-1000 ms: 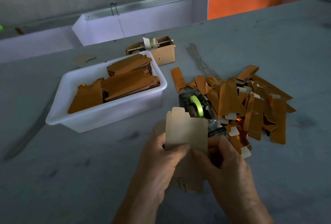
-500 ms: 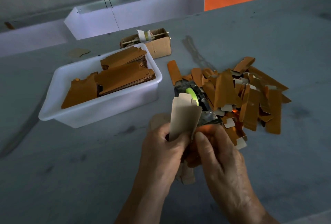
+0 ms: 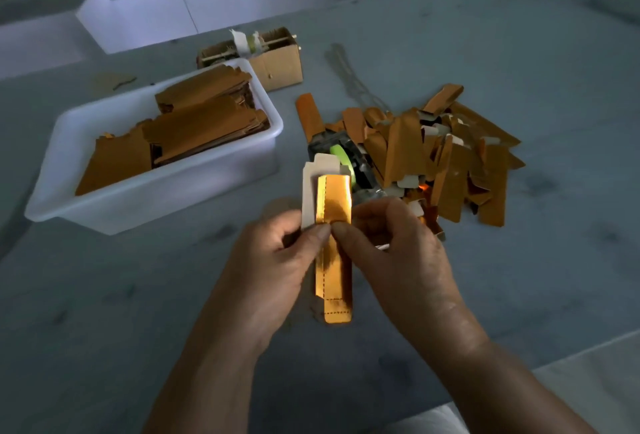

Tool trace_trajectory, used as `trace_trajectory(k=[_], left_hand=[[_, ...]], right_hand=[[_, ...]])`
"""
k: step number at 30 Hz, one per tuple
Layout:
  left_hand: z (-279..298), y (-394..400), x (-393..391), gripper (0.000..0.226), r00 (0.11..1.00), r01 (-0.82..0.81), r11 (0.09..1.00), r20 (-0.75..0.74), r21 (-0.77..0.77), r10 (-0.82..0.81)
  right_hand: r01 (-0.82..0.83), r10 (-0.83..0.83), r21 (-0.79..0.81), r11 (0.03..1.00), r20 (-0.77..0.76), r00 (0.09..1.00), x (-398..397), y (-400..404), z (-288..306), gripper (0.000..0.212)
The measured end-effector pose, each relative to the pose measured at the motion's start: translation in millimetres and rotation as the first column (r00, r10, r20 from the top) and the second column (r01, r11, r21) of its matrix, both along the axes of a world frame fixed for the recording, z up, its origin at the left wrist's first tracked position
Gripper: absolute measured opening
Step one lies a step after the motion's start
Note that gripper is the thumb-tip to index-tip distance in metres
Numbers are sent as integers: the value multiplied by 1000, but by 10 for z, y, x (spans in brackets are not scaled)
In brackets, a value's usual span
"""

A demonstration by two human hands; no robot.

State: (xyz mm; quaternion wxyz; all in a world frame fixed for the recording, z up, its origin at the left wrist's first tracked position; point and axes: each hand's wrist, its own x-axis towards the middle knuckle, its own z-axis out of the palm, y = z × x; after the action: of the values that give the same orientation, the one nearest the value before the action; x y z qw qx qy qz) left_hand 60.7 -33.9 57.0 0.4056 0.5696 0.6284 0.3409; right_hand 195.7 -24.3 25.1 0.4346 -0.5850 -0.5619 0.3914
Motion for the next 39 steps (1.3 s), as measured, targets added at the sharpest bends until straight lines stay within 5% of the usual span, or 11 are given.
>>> trace_trajectory(k=[6, 19, 22, 24, 26, 29, 31, 39], left_hand=[[-25, 13, 67, 16, 984, -37, 993, 166, -111, 56], [-161, -39, 180, 10, 980, -178, 984, 82, -27, 180], [-162, -74, 239, 4, 978, -198, 974, -42, 112, 204], [-140, -115, 320, 5, 925, -156, 950, -297, 270, 236], [-113, -147, 407, 18, 788, -11, 938, -574, 347, 221], [-150, -205, 582, 30, 570, 107, 918, -780, 382, 258], [-202, -192, 632, 19, 506, 145, 911, -821, 385, 266], [-281, -266, 715, 49, 576, 187, 940, -807, 287, 132]], right_hand=[[-185, 14, -273, 944, -527, 850, 74, -13, 16, 6], [-100, -83, -313, 944, -521, 849, 66, -14, -30, 15], [-69, -109, -310, 948, -523, 845, 36, -18, -39, 12], [-45, -124, -299, 953, -523, 843, 21, -22, -41, 9], [-29, -124, -279, 960, -514, 849, 14, -21, -31, 7], [-3, -122, -254, 967, -473, 873, 13, -15, -16, 5], [10, -139, -266, 964, -469, 872, 31, -15, -20, 8], [-36, -114, -298, 954, -470, 875, 77, -48, -9, 32]])
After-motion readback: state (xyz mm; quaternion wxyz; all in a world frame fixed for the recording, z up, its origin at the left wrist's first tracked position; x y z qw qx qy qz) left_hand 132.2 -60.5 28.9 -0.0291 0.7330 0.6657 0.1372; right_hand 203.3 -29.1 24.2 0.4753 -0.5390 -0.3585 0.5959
